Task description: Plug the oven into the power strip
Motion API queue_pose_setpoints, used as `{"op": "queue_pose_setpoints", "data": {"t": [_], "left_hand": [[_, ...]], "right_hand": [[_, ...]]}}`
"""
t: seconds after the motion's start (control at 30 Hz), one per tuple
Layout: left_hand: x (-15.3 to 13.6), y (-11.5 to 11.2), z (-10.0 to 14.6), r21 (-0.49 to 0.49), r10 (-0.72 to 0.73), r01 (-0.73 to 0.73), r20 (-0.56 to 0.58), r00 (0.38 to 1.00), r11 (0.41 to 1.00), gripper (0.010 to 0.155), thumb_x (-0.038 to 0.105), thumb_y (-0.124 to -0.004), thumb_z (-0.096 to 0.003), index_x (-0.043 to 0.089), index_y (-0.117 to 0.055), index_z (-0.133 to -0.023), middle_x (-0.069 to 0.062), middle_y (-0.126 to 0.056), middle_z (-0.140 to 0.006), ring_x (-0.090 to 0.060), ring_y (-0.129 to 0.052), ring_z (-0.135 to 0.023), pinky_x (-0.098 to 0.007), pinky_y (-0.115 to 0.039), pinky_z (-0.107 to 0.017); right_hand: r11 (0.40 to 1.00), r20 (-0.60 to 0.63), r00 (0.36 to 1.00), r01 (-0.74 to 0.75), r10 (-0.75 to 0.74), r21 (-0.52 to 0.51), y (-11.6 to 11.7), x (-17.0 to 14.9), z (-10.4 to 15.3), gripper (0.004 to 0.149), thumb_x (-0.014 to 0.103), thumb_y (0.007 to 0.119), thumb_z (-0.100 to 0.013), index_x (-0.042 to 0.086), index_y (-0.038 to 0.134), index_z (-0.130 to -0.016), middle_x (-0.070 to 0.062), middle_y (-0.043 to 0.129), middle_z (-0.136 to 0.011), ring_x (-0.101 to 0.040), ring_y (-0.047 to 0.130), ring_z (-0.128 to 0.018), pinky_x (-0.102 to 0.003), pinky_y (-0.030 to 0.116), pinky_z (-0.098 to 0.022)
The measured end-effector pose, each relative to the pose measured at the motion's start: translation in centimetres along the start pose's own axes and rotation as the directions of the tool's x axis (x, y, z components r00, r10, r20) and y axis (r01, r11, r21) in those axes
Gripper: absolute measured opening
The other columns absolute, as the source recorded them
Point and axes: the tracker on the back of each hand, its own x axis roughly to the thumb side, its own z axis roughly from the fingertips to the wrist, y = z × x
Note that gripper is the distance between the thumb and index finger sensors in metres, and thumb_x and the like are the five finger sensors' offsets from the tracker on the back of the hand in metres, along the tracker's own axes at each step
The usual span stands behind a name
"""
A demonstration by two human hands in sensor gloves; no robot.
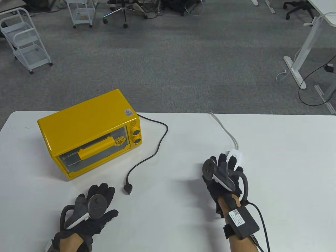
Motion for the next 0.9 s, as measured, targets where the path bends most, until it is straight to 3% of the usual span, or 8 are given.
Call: {"op": "queue_pose_setpoints", "data": {"t": [0.1,0.2,0.33,0.43,0.57,0.7,0.9], "left_hand": [[0.0,0.0,0.0,-0.003,0.000,0.000,0.001,1.000,1.000,0.090,0.068,-0.051,-0.0371,0.035,-0.026,-0.117,0.000,-0.020,-0.132,-0.041,-0.028,-0.122,-0.072,-0.034,-0.079],[0.0,0.0,0.0,-0.002,0.000,0.000,0.002,1.000,1.000,0.089,0.068,-0.051,-0.0372,0.035,-0.027,-0.117,0.000,-0.021,-0.132,-0.041,-0.028,-0.122,-0.072,-0.034,-0.079],[-0.2,0.0,0.1,0.003,0.003,-0.003,0.000,1.000,1.000,0.090,0.068,-0.051,-0.0372,0.035,-0.027,-0.117,0.000,-0.021,-0.132,-0.041,-0.029,-0.122,-0.072,-0.034,-0.079],[-0.3,0.0,0.1,0.000,0.004,-0.004,-0.005,1.000,1.000,0.089,0.068,-0.051,-0.0373,0.035,-0.027,-0.117,0.000,-0.021,-0.132,-0.041,-0.029,-0.122,-0.072,-0.035,-0.079],[-0.4,0.0,0.0,-0.008,0.011,-0.011,-0.011,1.000,1.000,0.089,0.067,-0.051,-0.0374,0.035,-0.027,-0.117,0.000,-0.021,-0.132,-0.041,-0.029,-0.122,-0.072,-0.035,-0.079],[-0.4,-0.1,0.0,-0.017,0.007,-0.007,-0.009,1.000,1.000,0.089,0.067,-0.051,-0.0376,0.035,-0.027,-0.117,0.000,-0.021,-0.132,-0.041,-0.030,-0.122,-0.072,-0.035,-0.079],[-0.2,-0.1,0.0,-0.016,0.010,-0.009,0.006,1.000,1.000,0.088,0.066,-0.052,-0.0385,0.035,-0.028,-0.117,0.000,-0.021,-0.131,-0.041,-0.030,-0.122,-0.072,-0.035,-0.079]], "right_hand": [[0.998,-0.067,0.997,-0.046,0.044,-0.030,0.6,-1.5,-1.9,0.073,0.052,0.066,-0.049,0.026,0.040,-0.112,-0.022,0.022,-0.118,-0.064,0.030,-0.106,-0.079,0.044,-0.069],[0.999,-0.102,0.994,0.035,-0.031,0.037,1.5,-2.3,-3.3,0.070,0.051,0.066,-0.049,0.029,0.044,-0.111,-0.021,0.024,-0.118,-0.064,0.032,-0.105,-0.078,0.045,-0.069],[0.998,-0.118,0.992,0.047,-0.041,0.048,2.2,-2.5,-4.4,0.068,0.051,0.067,-0.049,0.031,0.044,-0.110,-0.022,0.027,-0.117,-0.064,0.038,-0.105,-0.077,0.051,-0.069],[0.999,-0.111,0.993,0.043,-0.040,0.028,2.2,-2.3,-4.9,0.065,0.050,0.067,-0.049,0.032,0.050,-0.109,-0.021,0.033,-0.117,-0.054,0.061,-0.105,-0.071,0.058,-0.069],[1.000,-0.105,0.994,0.026,-0.026,0.001,1.6,-2.0,-5.1,0.057,0.046,0.066,-0.050,0.031,0.065,-0.105,-0.017,0.041,-0.118,-0.053,0.078,-0.093,-0.064,0.065,-0.068],[0.998,-0.031,0.999,0.042,-0.040,0.053,0.9,-1.7,-4.7,0.053,0.044,0.066,-0.051,0.033,0.071,-0.102,-0.012,0.044,-0.118,-0.049,0.087,-0.082,-0.060,0.070,-0.063],[0.987,0.109,0.987,0.102,-0.116,0.125,0.8,-1.3,-2.4,0.049,0.038,0.071,-0.051,0.032,0.076,-0.100,-0.022,0.041,-0.116,-0.043,0.096,-0.070,-0.056,0.078,-0.057]]}}
